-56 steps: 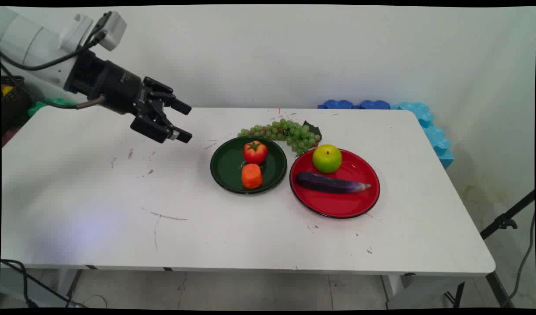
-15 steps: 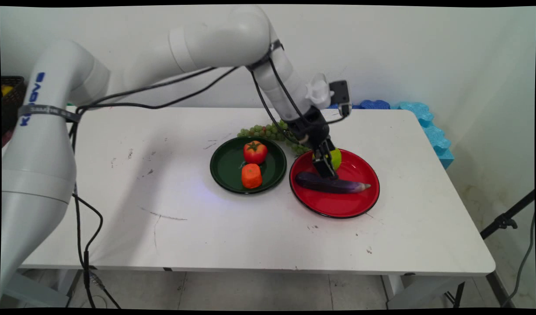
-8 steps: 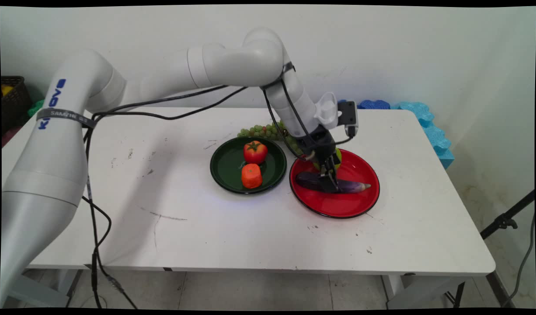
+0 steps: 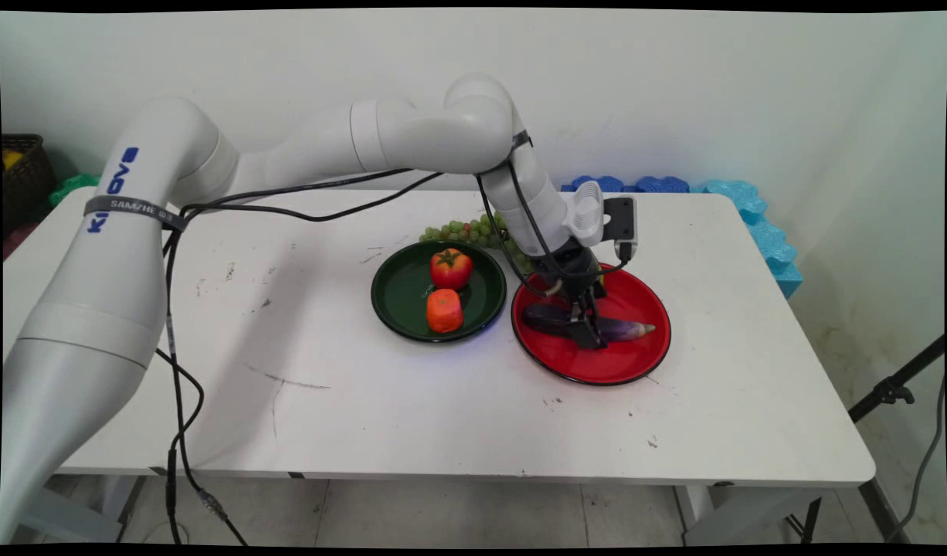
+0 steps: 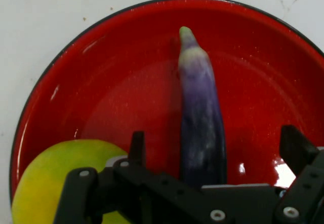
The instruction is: Pick up the eggplant from the red plate, then place the picked object on the table
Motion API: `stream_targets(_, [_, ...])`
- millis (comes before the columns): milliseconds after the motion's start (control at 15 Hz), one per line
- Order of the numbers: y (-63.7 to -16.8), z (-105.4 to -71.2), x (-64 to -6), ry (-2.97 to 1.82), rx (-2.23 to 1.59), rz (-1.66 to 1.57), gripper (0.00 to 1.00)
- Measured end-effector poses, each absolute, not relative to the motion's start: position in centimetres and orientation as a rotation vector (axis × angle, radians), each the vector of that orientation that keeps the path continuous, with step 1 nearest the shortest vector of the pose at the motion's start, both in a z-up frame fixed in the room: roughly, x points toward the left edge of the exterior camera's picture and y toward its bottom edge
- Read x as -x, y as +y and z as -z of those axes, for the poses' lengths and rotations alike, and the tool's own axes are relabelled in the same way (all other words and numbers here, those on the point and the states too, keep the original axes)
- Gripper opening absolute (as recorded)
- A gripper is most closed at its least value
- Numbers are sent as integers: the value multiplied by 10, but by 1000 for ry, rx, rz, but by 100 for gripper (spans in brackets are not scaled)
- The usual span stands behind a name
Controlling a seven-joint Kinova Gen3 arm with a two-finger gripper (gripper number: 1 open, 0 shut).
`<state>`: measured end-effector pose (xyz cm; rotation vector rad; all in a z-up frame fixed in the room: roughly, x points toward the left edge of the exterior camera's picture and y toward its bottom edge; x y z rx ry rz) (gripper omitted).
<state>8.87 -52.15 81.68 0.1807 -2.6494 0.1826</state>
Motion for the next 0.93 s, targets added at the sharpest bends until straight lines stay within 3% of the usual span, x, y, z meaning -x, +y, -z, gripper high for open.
stream_targets(333, [-523,-811,-86,-2657,-171,-195,100])
stream_targets(400, [-524,-811,-86,-2658,-171,-198,0])
stream_targets(933, [-523,-811,-88,-2671,-169,-195,0])
